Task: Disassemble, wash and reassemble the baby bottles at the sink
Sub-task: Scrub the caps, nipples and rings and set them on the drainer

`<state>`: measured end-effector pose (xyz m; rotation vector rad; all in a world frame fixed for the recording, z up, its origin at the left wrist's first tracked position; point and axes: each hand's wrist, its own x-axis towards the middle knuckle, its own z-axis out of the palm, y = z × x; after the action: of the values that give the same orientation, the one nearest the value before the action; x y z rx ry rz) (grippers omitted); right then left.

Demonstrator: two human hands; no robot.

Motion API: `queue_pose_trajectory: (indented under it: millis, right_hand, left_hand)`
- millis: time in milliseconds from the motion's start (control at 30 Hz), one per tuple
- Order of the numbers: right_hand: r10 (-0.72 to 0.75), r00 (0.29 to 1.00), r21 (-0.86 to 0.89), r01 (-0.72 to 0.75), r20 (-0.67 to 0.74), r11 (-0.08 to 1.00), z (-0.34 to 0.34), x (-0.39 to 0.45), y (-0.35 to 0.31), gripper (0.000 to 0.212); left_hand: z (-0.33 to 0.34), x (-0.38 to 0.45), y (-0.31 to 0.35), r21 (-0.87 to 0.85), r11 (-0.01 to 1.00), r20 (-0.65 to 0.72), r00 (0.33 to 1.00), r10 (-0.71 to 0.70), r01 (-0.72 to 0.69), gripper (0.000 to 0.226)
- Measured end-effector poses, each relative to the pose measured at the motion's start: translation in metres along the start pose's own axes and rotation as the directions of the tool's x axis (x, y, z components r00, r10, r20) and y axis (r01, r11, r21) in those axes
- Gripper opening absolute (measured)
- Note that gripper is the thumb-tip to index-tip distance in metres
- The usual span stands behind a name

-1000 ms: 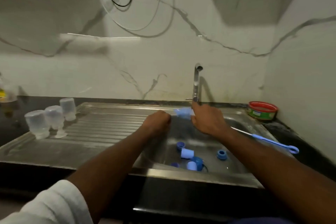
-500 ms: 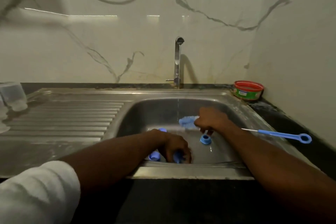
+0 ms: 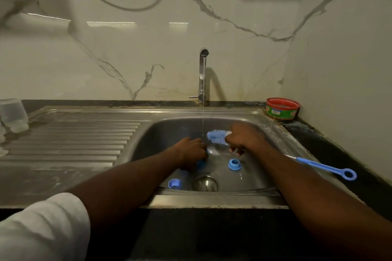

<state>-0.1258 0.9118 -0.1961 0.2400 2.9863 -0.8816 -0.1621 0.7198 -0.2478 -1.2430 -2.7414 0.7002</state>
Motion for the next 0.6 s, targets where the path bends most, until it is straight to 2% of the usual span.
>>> queue_pose_trajectory:
  millis: [67,100,167,200,267,300,367,467,500,567,600]
  right_hand:
    - [0.014,1.0,0.016,-0.014,-0.002,1.0,-0.001,0.0,0.0,0.023]
    - [0.01,1.0,0.03,-0.011,0.009,0.999,-0.001,0.0,-0.001,0.028]
    - [0.002,1.0,0.031,-0.003,0.016,1.0,0.001,0.002,-0.002,0.033]
    - [0.006,1.0,0.023,-0.006,0.009,1.0,0.002,0.002,-0.002,0.031]
    - [0.01,1.0,0.032,-0.01,0.004,0.999,0.002,0.004,-0.001,0.031]
    - [0.006,1.0,0.047,-0.007,0.014,0.999,0.002,0.004,0.0,0.036]
    - [0.001,0.999,0.07,-0.003,0.034,0.998,-0.001,0.002,0.0,0.043]
    - [0.003,1.0,0.083,-0.004,0.018,0.997,-0.004,-0.003,-0.002,0.033]
    - [0.002,1.0,0.084,-0.003,0.007,0.996,-0.005,-0.004,-0.003,0.032]
    - [-0.002,1.0,0.089,0.004,-0.019,0.996,-0.008,-0.005,-0.004,0.03]
    - [-0.001,1.0,0.09,0.004,-0.03,0.996,-0.01,-0.005,-0.004,0.03]
  left_hand:
    - [-0.004,0.008,0.004,-0.183,0.981,0.101,0.991,0.087,-0.068,0.052]
    - [-0.004,0.012,0.01,-0.316,0.948,0.205,0.973,0.109,-0.04,0.049]
    - [0.0,0.021,0.027,-0.566,0.8,0.459,0.882,0.103,0.201,0.034]
    - [0.002,0.025,0.034,-0.624,0.708,0.541,0.837,0.087,0.33,0.023]
    - [0.011,0.031,0.041,-0.684,0.546,0.596,0.802,0.036,0.484,0.006]
    - [0.015,0.033,0.039,-0.696,0.526,0.582,0.813,0.015,0.489,0.005]
    - [0.016,0.03,0.038,-0.664,0.622,0.537,0.843,0.011,0.415,0.009]
    - [0.011,0.025,0.022,-0.469,0.866,0.375,0.927,0.016,0.174,0.018]
    - [0.007,0.022,0.013,-0.422,0.897,0.32,0.947,0.012,0.132,0.022]
    - [-0.006,0.011,-0.005,-0.492,0.862,0.232,0.973,-0.004,0.121,0.028]
    - [-0.014,0.003,-0.009,-0.609,0.781,0.228,0.974,0.006,0.138,0.029]
